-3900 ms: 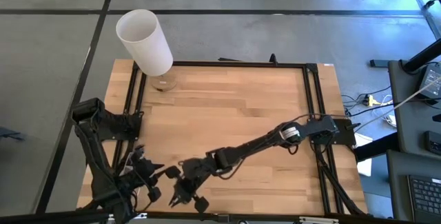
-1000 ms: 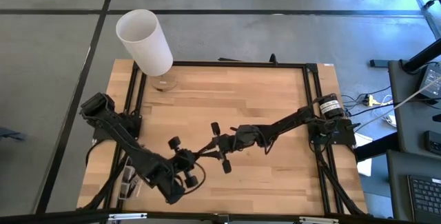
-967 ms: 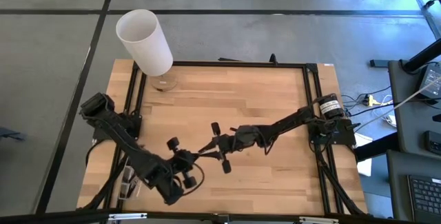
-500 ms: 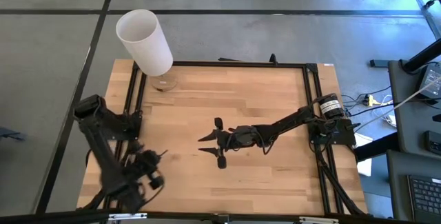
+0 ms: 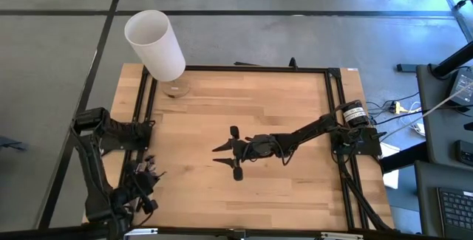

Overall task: Pick & Place Makeup Supplies
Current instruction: Put the makeup brush into the transparent organizer

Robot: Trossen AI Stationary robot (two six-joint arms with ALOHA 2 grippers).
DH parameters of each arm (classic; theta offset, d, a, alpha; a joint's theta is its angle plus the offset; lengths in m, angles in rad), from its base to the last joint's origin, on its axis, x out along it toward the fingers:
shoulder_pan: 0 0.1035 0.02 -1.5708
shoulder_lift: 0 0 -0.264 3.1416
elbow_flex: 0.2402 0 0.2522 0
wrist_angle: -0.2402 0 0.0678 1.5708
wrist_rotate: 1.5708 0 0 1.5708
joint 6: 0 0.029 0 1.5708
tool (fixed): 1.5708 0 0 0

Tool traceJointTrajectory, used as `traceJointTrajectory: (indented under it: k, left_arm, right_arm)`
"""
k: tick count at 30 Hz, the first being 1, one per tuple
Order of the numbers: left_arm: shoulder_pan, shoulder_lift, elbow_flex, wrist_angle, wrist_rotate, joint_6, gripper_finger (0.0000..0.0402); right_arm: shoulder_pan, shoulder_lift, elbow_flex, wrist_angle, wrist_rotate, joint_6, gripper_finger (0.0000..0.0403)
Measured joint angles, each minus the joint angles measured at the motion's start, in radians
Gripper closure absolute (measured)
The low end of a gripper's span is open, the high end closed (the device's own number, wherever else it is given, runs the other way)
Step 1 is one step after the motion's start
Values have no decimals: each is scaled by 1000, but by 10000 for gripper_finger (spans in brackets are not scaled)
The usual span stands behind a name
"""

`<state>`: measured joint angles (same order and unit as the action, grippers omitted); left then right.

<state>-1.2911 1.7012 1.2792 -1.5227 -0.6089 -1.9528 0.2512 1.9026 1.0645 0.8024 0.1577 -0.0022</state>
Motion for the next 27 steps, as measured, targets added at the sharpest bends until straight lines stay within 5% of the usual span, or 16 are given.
traceJointTrajectory:
  k: [27]
  left_arm:
    - [-16,2,-45,69,63,-42,366]
  right_arm:
    - [0,-1,0,-8,0,-2,250]
